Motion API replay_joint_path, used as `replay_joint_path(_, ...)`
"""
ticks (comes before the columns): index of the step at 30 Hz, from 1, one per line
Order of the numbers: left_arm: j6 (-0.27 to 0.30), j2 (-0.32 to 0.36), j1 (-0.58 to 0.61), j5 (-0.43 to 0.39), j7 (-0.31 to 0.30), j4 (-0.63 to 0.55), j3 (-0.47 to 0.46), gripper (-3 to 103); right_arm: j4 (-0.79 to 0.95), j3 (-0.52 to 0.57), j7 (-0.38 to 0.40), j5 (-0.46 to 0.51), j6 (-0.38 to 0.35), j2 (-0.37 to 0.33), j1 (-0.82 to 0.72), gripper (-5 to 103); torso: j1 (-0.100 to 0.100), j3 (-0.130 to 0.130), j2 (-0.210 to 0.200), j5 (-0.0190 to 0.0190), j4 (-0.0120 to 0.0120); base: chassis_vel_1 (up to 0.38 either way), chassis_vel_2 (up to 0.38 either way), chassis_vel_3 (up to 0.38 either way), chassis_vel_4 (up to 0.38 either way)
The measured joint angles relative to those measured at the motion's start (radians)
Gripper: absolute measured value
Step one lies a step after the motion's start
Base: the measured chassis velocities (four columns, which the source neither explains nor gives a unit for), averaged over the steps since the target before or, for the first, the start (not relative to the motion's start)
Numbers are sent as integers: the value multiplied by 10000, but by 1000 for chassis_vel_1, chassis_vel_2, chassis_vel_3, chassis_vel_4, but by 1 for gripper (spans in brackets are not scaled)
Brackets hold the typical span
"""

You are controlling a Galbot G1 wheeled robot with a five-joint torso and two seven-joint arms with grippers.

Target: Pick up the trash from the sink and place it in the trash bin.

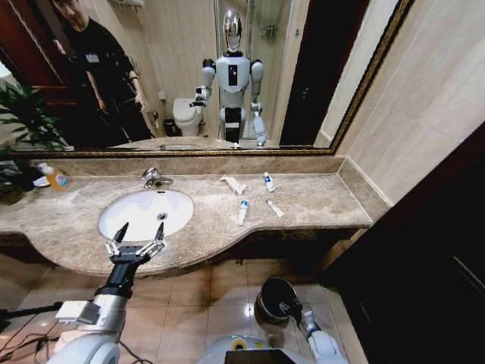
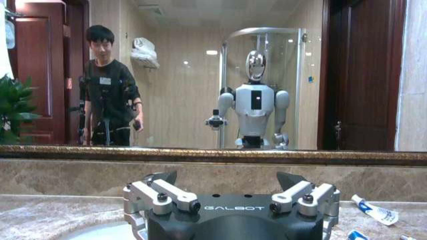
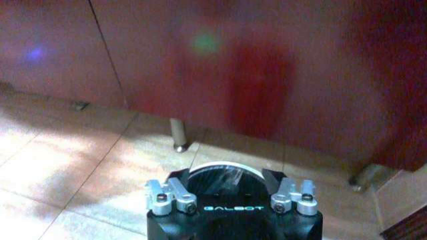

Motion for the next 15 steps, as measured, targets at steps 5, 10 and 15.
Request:
replay_joint_path(5,0,0,0,0,0,0,0,100,1517,-51,-27,284,-339,-249,-793,91,0,0,0,1,-1,0,0,0,0)
replay_joint_path(10,0,0,1,0,0,0,0,100,3776,43,-330,1144,-594,-674,-1992,100,0,0,0,3,0,0,0,0,0)
replay_joint_path(15,0,0,0,0,0,0,0,100,6239,385,-319,2555,-842,-1175,-3654,100,-1,-1,0,1,-2,0,0,0,0)
